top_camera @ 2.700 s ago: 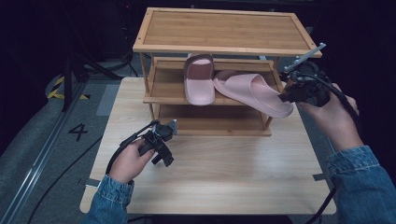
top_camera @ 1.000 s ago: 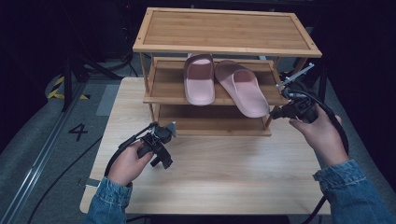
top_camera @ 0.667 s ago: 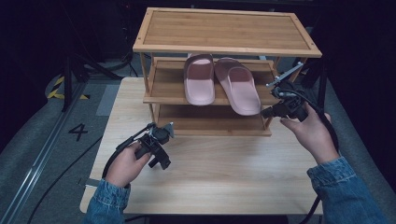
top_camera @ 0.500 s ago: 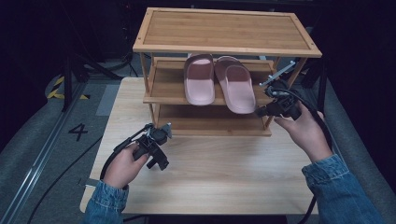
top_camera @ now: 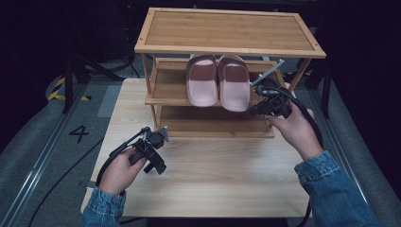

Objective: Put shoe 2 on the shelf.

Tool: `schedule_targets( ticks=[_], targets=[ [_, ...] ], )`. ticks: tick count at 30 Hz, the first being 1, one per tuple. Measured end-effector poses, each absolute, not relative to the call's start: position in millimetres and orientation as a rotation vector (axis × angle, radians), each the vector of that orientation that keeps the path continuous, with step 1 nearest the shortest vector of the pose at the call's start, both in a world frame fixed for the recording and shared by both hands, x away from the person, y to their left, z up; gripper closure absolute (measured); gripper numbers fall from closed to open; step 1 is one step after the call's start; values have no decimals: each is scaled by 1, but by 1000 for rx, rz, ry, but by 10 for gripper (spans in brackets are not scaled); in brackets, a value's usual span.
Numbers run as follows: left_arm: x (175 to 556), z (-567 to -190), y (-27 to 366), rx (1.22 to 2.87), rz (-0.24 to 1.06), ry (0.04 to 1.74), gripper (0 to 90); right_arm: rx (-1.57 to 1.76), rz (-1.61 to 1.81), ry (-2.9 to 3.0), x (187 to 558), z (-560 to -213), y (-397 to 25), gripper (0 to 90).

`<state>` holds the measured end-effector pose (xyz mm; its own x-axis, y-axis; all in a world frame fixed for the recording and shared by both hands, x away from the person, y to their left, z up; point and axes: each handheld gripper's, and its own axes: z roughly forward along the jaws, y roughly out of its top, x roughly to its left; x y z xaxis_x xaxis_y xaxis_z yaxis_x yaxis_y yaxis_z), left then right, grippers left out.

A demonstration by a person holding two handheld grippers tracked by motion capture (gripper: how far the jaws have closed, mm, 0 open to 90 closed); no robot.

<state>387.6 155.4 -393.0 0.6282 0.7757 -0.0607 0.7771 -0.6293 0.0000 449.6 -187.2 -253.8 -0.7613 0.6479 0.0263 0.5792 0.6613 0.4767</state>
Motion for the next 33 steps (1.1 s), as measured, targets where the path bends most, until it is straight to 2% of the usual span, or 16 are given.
schedule_targets(
  ticks=[17, 21, 33],
  targets=[
    [384, -394, 160, 2806, -89, 1355, 176, 990, 681, 2713, 457, -255, -179, 894],
    [385, -394, 159, 2806, -92, 1349, 176, 999, 684, 2709, 456, -252, -180, 810],
    [385, -394, 157, 2814, -91, 1346, 176, 1002, 705, 2693, 428, -235, -210, 783]
  ],
)
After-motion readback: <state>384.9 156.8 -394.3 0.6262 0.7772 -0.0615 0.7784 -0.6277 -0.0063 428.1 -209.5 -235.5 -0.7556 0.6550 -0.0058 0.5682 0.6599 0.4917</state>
